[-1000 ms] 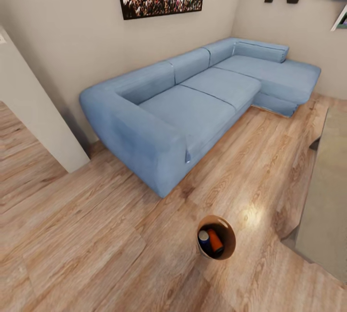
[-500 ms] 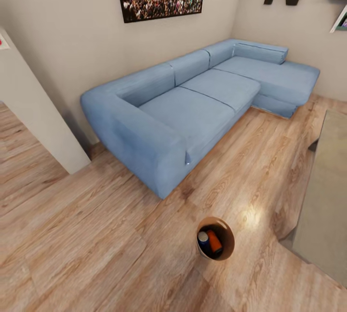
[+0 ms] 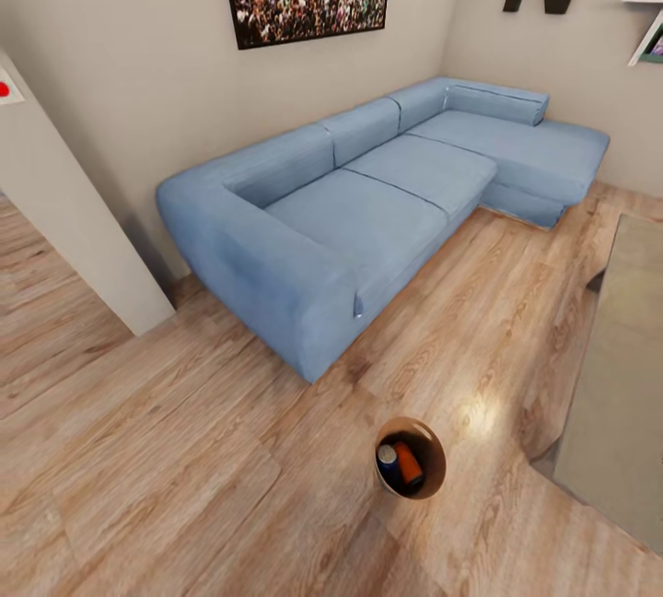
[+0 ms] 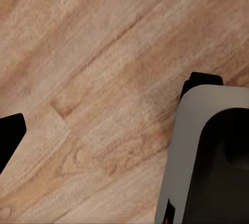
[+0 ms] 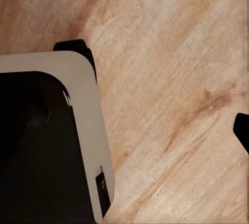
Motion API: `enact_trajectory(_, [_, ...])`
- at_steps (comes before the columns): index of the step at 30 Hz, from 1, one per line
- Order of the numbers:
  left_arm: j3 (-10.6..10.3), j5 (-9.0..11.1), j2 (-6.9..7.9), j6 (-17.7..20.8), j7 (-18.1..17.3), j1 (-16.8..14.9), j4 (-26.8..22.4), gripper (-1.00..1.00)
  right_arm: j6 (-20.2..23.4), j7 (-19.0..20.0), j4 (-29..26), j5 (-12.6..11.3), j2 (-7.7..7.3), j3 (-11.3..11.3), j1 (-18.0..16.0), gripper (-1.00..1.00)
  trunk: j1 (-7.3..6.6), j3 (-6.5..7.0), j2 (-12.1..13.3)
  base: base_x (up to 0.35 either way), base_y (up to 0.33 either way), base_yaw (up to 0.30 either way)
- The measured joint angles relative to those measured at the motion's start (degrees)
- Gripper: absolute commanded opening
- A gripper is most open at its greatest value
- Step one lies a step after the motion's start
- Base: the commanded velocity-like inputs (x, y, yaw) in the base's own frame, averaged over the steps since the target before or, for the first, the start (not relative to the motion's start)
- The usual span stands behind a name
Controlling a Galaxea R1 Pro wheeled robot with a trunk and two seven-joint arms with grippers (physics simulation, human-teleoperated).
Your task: Put the three can of soda from the living room inside the tash can in the kitchen.
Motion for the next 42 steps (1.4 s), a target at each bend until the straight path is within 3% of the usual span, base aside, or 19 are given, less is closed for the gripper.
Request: enact_trajectory(42, [-0.1,-0.6,0.00,-0.6,0.0,0.0,0.4,1.00,0.1,-0.6,0.1,0.2,1.26,0.1,0.5,1.00,-9.22,7.54,16.8,0.000,0.000,0.000])
